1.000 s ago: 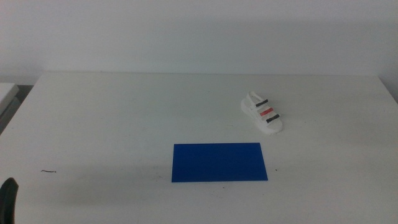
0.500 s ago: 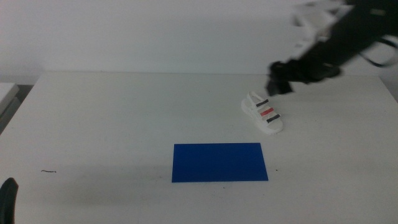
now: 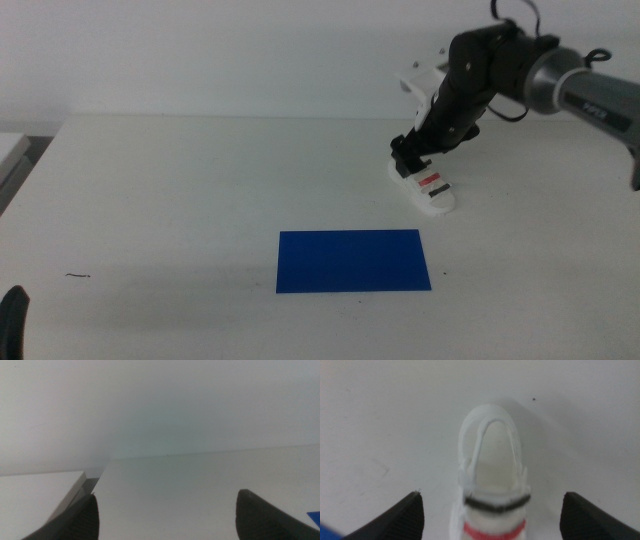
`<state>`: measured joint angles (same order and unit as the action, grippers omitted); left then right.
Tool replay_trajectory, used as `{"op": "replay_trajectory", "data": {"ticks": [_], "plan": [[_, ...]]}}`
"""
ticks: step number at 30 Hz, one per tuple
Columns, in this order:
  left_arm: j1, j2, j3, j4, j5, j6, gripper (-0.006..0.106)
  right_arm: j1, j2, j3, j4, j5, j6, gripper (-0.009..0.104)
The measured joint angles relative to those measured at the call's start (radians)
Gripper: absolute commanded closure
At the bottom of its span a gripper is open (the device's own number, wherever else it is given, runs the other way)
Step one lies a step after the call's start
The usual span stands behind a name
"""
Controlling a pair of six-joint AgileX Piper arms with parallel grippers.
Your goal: Use one arm to grab the shoe from the table and place it on the mat.
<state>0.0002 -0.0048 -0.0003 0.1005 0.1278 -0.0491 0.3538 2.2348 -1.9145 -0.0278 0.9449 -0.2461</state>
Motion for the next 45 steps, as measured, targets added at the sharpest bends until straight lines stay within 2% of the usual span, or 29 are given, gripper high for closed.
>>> {"op": "replay_trajectory", "data": {"ticks": [4,5,7,9,11,12,13,17,23,30,35,45], "plan": [[0.000,0.000,0.000,0.000,0.000,0.000,0.007,-0.006,0.046,-0.004,-0.002,-0.053,-0.004,0.003],[0.000,0.000,0.000,0.000,0.000,0.000,0.007,-0.008,0.057,-0.004,-0.002,-0.065,-0.006,0.006],[0.000,0.000,0.000,0.000,0.000,0.000,0.007,-0.010,0.071,-0.004,-0.002,-0.083,-0.011,0.023],[0.000,0.000,0.000,0.000,0.000,0.000,0.007,-0.012,0.079,-0.004,-0.002,-0.092,-0.016,0.053],[0.000,0.000,0.000,0.000,0.000,0.000,0.007,-0.012,0.081,-0.004,0.002,-0.097,-0.018,0.076],[0.000,0.000,0.000,0.000,0.000,0.000,0.007,-0.014,0.081,-0.004,0.006,-0.097,-0.017,0.084],[0.000,0.000,0.000,0.000,0.000,0.000,0.007,-0.014,0.079,-0.004,0.006,-0.095,-0.009,0.087],[0.000,0.000,0.000,0.000,0.000,0.000,0.007,0.000,0.030,-0.004,-0.015,0.008,0.080,0.086],[0.000,0.000,0.000,0.000,0.000,0.000,0.007,0.161,-0.138,-0.006,-0.078,0.230,0.419,0.086],[0.000,0.000,0.000,0.000,0.000,0.000,0.007,0.369,-0.169,0.025,-0.117,0.248,0.695,0.086],[0.000,0.000,0.000,0.000,0.000,0.000,0.007,0.403,-0.165,0.094,-0.123,0.197,0.783,0.086],[0.000,0.000,0.000,0.000,0.000,0.000,0.007,0.403,-0.165,0.106,-0.134,0.182,0.796,0.086]]}}
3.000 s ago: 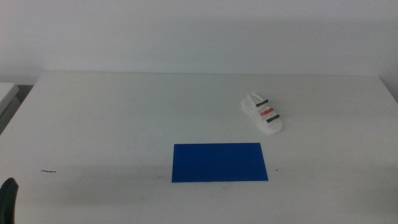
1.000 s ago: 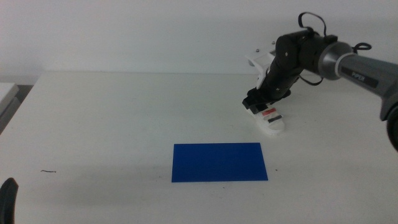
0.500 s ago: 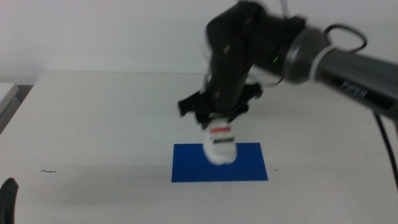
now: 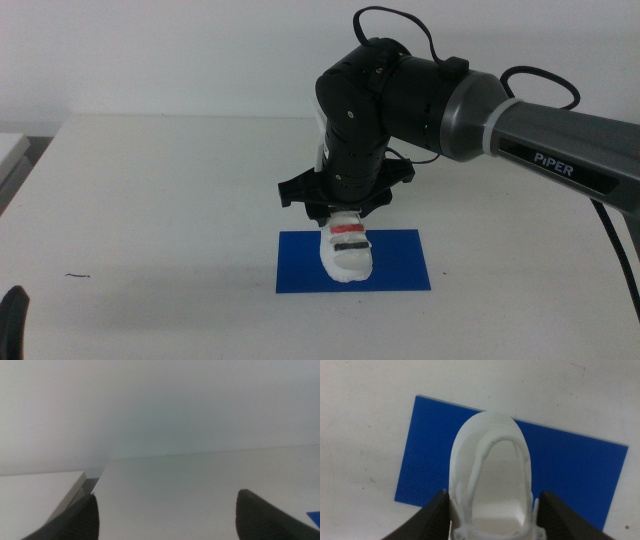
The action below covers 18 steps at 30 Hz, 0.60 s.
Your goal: Use one arm to grab the shoe from the table and place it on the mat.
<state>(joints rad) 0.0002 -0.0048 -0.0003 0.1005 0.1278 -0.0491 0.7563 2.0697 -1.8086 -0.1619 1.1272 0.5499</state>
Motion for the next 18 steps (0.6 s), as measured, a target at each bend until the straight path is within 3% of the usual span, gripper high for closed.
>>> {"op": "replay_trajectory", "data": {"ticks": [5,8,10,16,18], "plan": [[0.000,0.000,0.000,0.000,0.000,0.000,0.007,0.000,0.000,0.000,-0.029,0.000,0.001,0.086],[0.000,0.000,0.000,0.000,0.000,0.000,0.007,0.000,0.000,0.000,-0.035,0.000,0.095,0.086],[0.000,0.000,0.000,0.000,0.000,0.000,0.007,0.000,0.000,0.000,-0.068,-0.002,0.326,0.086],[0.000,0.000,0.000,0.000,0.000,0.000,0.007,0.000,0.003,0.000,-0.128,0.067,1.290,0.086],[0.000,0.000,0.000,0.000,0.000,0.000,0.007,0.000,0.006,0.000,-0.125,0.076,1.452,0.086]]}}
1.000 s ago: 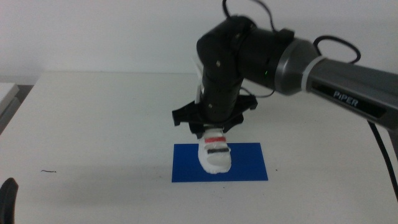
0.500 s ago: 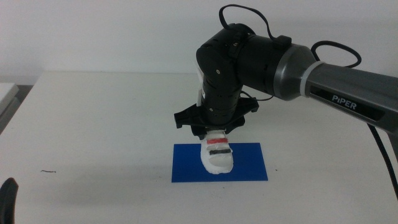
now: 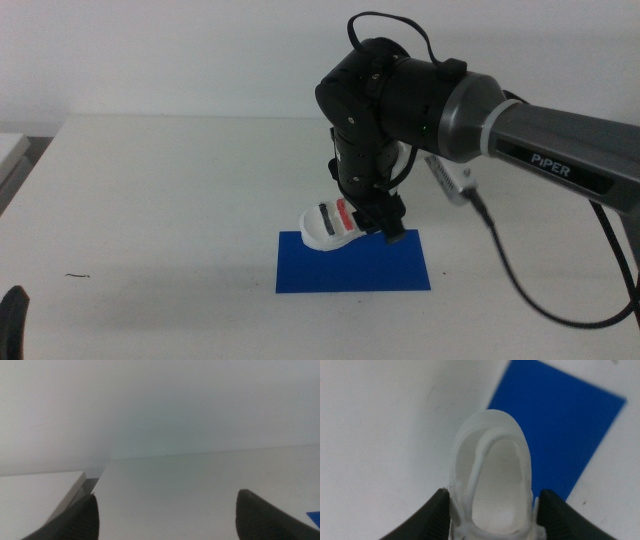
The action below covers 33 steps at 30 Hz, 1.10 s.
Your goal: Use one arm to grab the shoe from the table and place it on the mat.
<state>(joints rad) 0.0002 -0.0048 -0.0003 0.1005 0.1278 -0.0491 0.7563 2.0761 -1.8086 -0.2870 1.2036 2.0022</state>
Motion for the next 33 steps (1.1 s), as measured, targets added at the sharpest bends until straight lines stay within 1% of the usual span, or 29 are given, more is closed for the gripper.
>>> {"op": "replay_trajectory", "data": {"ticks": [2,5,8,28,30,33], "plan": [[0.000,0.000,0.000,0.000,0.000,0.000,0.007,0.000,0.012,0.000,0.005,0.001,0.074,0.086],[0.000,0.000,0.000,0.000,0.000,0.000,0.007,-0.009,0.032,0.000,0.026,0.003,0.114,0.086],[0.000,0.000,0.000,0.000,0.000,0.000,0.007,-0.019,0.047,0.000,0.042,0.005,0.115,0.086],[0.000,0.000,0.000,0.000,0.000,0.000,0.007,-0.039,0.116,0.000,0.043,0.005,0.115,0.086],[0.000,0.000,0.000,0.000,0.000,0.000,0.007,-0.039,0.122,0.000,0.050,0.005,0.115,0.085],[0.000,0.000,0.000,0.000,0.000,0.000,0.007,-0.039,0.128,0.000,0.053,0.005,0.115,0.081]]}}
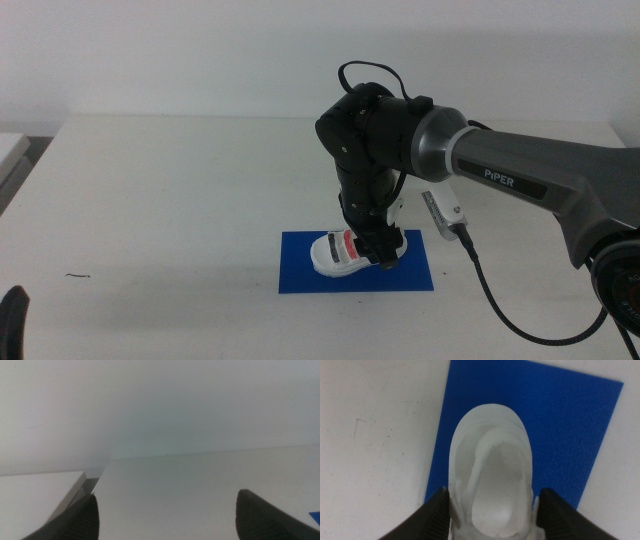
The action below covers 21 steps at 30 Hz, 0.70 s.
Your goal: Use one arm to grab the shoe from the table and place it on the mat.
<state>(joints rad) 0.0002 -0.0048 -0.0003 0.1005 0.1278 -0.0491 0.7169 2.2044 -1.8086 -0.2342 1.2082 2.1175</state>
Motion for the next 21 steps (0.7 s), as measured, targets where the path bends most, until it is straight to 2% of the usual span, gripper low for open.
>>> {"op": "replay_trajectory", "data": {"ticks": [3,4,9,13,15,18,21], "plan": [[0.000,0.000,0.000,0.000,0.000,0.000,0.007,0.000,0.002,0.000,0.002,-0.002,0.000,0.073],[0.000,0.000,0.000,0.000,0.000,0.000,0.007,0.000,0.002,0.000,0.002,-0.002,0.000,0.046],[0.000,0.000,0.000,0.000,0.000,0.000,0.007,0.000,0.004,0.000,0.017,-0.002,-0.005,0.011],[0.000,0.000,0.000,0.000,0.000,0.000,0.007,-0.002,-0.061,0.004,0.028,-0.002,-0.156,0.009],[0.000,0.000,0.000,0.000,0.000,0.000,0.007,-0.002,-0.135,0.004,0.021,-0.002,-0.395,0.009],[0.000,0.000,0.000,0.000,0.000,0.000,0.007,-0.002,-0.257,0.004,0.001,-0.002,-0.909,0.009],[0.000,0.000,0.000,0.000,0.000,0.000,0.007,-0.004,-0.373,0.004,-0.006,0.000,-1.275,0.009]]}}
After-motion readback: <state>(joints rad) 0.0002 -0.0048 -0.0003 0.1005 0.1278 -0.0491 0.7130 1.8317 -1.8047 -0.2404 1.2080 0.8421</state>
